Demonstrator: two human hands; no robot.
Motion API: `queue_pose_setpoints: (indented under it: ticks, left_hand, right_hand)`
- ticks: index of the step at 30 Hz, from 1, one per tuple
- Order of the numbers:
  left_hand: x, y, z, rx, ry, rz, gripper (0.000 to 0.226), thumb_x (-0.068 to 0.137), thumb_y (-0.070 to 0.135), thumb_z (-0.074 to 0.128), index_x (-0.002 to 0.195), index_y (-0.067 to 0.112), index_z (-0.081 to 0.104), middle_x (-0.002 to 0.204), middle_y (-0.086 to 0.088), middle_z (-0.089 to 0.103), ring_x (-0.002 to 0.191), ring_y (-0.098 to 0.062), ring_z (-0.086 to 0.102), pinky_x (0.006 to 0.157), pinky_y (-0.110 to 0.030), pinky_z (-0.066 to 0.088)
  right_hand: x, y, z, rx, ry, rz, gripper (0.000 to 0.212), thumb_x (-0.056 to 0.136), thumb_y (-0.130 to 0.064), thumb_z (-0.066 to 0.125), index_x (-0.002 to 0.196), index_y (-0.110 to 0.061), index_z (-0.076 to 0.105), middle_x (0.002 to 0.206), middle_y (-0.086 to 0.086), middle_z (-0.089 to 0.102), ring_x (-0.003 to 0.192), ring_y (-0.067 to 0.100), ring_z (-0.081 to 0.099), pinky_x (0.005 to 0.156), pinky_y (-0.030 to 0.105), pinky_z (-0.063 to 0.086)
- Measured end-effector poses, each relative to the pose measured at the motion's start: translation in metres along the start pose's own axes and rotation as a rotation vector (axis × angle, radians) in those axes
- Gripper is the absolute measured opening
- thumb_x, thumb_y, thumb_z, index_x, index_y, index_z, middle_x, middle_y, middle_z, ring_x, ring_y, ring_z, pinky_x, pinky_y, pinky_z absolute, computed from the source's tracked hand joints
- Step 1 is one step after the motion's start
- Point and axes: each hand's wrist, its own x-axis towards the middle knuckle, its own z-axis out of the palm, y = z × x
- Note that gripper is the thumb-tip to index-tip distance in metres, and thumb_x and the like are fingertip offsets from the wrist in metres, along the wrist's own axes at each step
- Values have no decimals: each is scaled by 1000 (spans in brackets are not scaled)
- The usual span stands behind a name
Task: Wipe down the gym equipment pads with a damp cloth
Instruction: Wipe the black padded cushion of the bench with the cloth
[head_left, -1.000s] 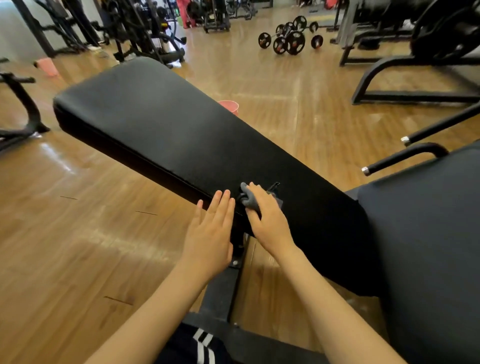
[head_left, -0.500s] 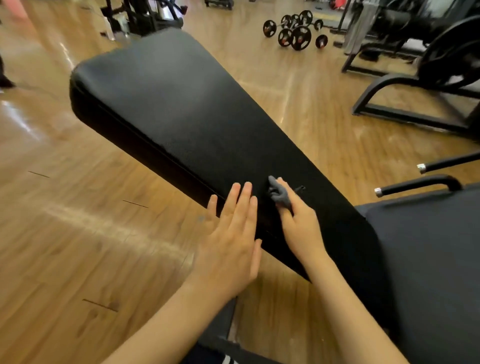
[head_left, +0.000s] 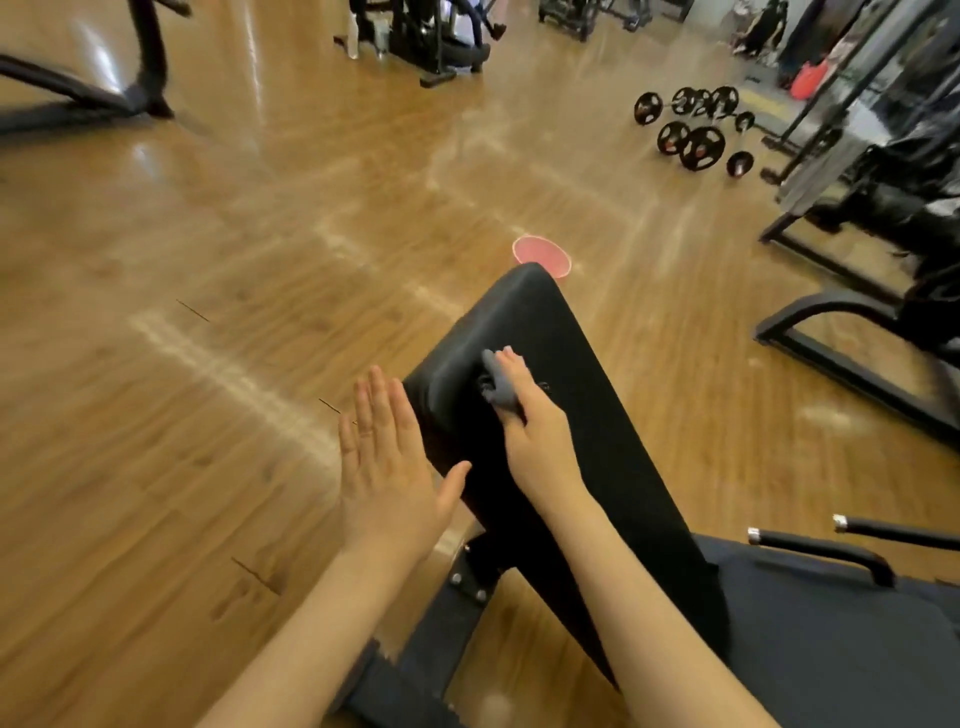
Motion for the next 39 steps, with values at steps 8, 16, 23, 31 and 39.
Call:
queue_pose_setpoints:
  ticks: [8, 16, 23, 31, 39]
  left_hand:
    - [5, -12, -56, 54, -478, -139, 89, 95, 61, 27, 146, 7, -23, 157, -9, -24, 144, -23, -23, 111, -40, -17]
    - [31, -8, -81, -84, -532, -114, 84, 97, 55, 29, 148, 9, -20, 156, -7, -24, 143, -21, -24, 112, -38, -17]
    - [60, 5, -70, -185, -619, -77, 79, 99, 46, 38, 151, 9, -9, 160, -7, -11, 146, -20, -13, 119, -38, -5]
    - [62, 13, -61, -153, -581, -169, 77, 101, 33, 42, 149, 9, -13, 158, -7, -17, 145, -20, -17, 116, -35, -9]
    - [64, 16, -64, -152, -620, -201, 79, 100, 31, 44, 149, 11, -15, 157, -5, -19, 144, -17, -17, 114, -32, -10]
  right_hand:
    - [71, -69, 17, -725, -631, -397, 39, 84, -7, 47, 121, -12, 58, 124, 2, 58, 121, 19, 46, 111, 33, 18]
    - [112, -55, -9, -721, -710, -324, 22, 90, -11, 50, 109, -12, 61, 107, 1, 62, 109, 18, 52, 111, 32, 24]
    - [179, -34, -37, -684, -442, 75, 33, 92, -2, 43, 120, -11, 58, 130, 6, 53, 136, 25, 30, 110, 39, 17]
    - [112, -47, -25, -602, -547, -202, 42, 92, -7, 49, 132, -20, 51, 136, -13, 44, 135, 4, 27, 113, 30, 7]
    - [196, -17, -52, -589, -426, 18, 44, 90, 2, 44, 127, -16, 57, 137, 5, 50, 138, 23, 28, 114, 36, 14]
